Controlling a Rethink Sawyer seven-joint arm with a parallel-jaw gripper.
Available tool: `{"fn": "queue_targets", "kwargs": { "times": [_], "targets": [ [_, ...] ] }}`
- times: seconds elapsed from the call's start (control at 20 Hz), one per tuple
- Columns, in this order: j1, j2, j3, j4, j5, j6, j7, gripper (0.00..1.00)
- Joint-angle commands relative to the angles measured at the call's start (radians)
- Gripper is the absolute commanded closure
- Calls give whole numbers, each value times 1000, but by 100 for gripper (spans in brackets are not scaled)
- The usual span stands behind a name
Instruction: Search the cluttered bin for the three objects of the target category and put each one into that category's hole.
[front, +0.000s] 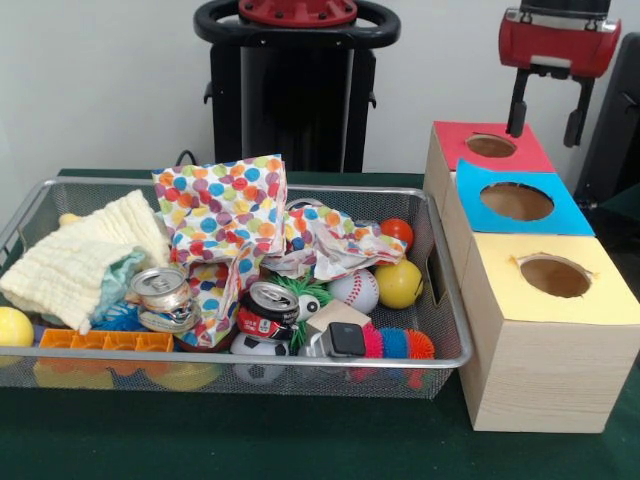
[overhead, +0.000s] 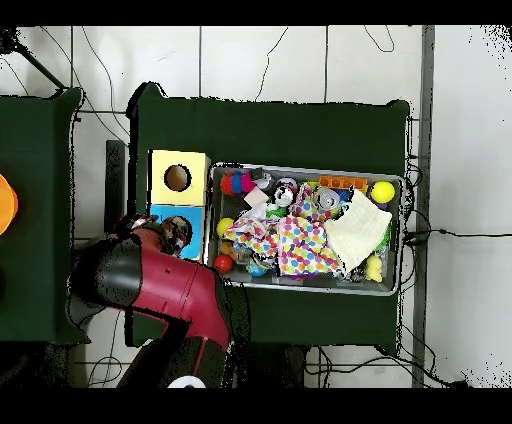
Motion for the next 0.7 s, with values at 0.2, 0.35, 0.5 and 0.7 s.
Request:
{"fn": "queue_targets", "kwargs": {
  "times": [0.2,0.35,0.5,0.7],
  "targets": [
    [-48,-2,21,-81,0,78,229,0],
    [-88,14,44,-98,-3,58,193,0],
    [-113,19,54,-106,-12,47,171,0],
    [-139,13,74,-92,-16,19,156,0]
  ]
}}
